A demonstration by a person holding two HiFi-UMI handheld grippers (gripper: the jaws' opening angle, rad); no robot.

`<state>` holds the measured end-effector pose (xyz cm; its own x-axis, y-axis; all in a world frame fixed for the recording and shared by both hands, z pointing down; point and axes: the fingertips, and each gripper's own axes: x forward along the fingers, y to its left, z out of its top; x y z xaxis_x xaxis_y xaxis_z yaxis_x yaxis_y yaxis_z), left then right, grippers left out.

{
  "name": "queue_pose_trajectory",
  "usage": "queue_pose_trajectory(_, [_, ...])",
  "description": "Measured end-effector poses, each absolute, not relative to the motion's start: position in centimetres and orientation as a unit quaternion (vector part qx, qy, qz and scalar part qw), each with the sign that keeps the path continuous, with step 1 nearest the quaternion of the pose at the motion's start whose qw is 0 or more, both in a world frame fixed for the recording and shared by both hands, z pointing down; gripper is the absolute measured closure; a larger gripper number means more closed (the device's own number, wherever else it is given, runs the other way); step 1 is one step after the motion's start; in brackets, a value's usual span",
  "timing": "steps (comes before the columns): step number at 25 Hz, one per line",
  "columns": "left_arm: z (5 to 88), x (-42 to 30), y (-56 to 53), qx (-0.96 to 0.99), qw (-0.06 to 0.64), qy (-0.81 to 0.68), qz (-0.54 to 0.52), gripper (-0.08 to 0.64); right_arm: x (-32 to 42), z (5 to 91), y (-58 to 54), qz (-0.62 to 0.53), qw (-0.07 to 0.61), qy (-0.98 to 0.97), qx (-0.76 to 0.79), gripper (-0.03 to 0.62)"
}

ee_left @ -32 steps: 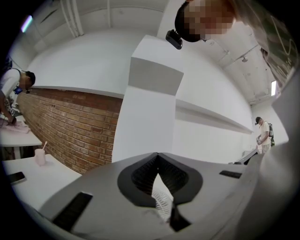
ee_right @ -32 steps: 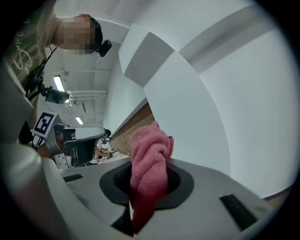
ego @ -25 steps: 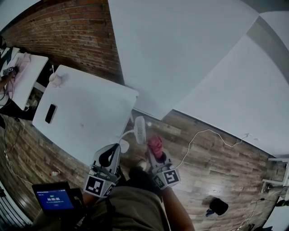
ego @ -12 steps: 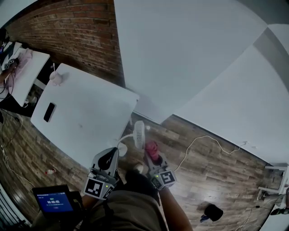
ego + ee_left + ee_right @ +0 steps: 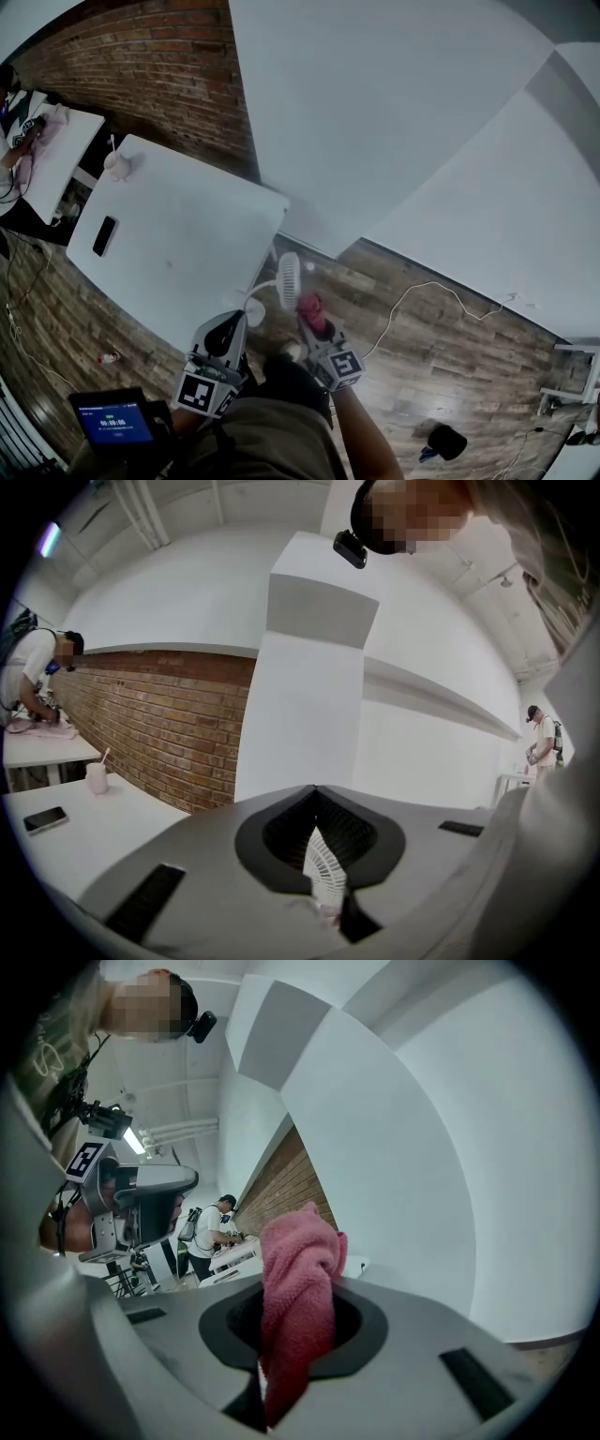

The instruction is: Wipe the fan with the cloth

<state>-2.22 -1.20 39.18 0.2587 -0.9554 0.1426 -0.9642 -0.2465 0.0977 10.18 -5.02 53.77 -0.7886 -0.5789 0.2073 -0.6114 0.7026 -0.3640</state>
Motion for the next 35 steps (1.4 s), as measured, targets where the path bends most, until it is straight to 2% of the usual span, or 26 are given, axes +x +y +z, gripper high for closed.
queue_pose_trajectory(14, [40.3,-2.5,-1.4,0.786,0.096,-0.609,0.040,0.539,10.4,56.4,-5.2,0.227,0.056,-0.922,0.309,0.502])
queue_pose_trajectory(35, [40.2,-3.3,-1.5,0.784,0.098,-0.612,0.036,0.540,8.8,51.5,-9.5,0.202,0.024,-0.929,0.310,0.502])
